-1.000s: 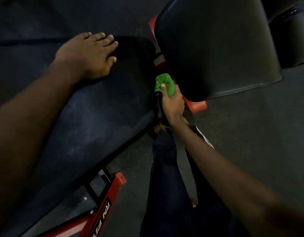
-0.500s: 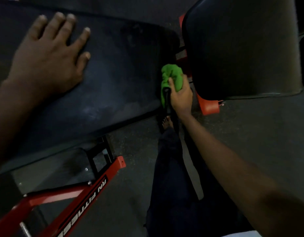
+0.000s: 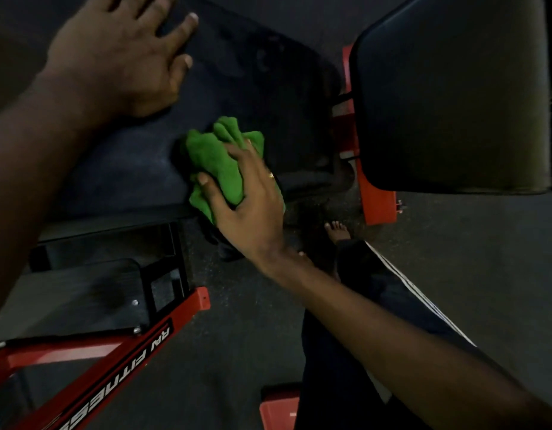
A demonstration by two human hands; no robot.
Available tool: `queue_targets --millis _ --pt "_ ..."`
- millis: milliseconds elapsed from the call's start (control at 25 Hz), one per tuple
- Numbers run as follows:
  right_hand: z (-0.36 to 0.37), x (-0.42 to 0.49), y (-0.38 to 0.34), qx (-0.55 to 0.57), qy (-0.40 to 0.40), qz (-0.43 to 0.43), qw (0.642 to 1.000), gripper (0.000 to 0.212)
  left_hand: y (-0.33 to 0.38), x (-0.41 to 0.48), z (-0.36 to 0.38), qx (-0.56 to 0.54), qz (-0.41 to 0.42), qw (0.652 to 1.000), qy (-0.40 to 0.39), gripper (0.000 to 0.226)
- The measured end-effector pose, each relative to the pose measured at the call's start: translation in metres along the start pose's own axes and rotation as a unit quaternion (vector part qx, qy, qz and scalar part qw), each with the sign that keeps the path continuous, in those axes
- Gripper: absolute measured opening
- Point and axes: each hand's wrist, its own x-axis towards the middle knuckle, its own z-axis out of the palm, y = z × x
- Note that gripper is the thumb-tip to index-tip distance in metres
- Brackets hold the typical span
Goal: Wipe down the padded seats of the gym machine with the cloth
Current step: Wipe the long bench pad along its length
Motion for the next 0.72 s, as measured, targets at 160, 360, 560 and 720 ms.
queue_targets --millis 160,360,560,720 --pt "-0.04 0.009 0.085 -0.029 0.056 0.139 0.988 0.051 -0.001 0.003 0.004 0.028 0.001 1.0 0.01 0.062" --pt "-0.072 0.045 0.146 -0.026 0.169 0.326 0.93 0.038 0.0 0.002 -0.002 0.045 -0.002 0.999 -0.012 0.073" --pt "-0.032 0.038 0.075 -0.013 0.066 0.2 0.977 0.048 0.001 0.004 0.001 0.058 -0.014 0.998 -0.032 0.067" --pt "-0.016 0.107 0.062 -0.058 0.027 0.071 0.995 0.051 0.001 0.006 -0.001 0.062 -0.016 0.997 -0.04 0.068"
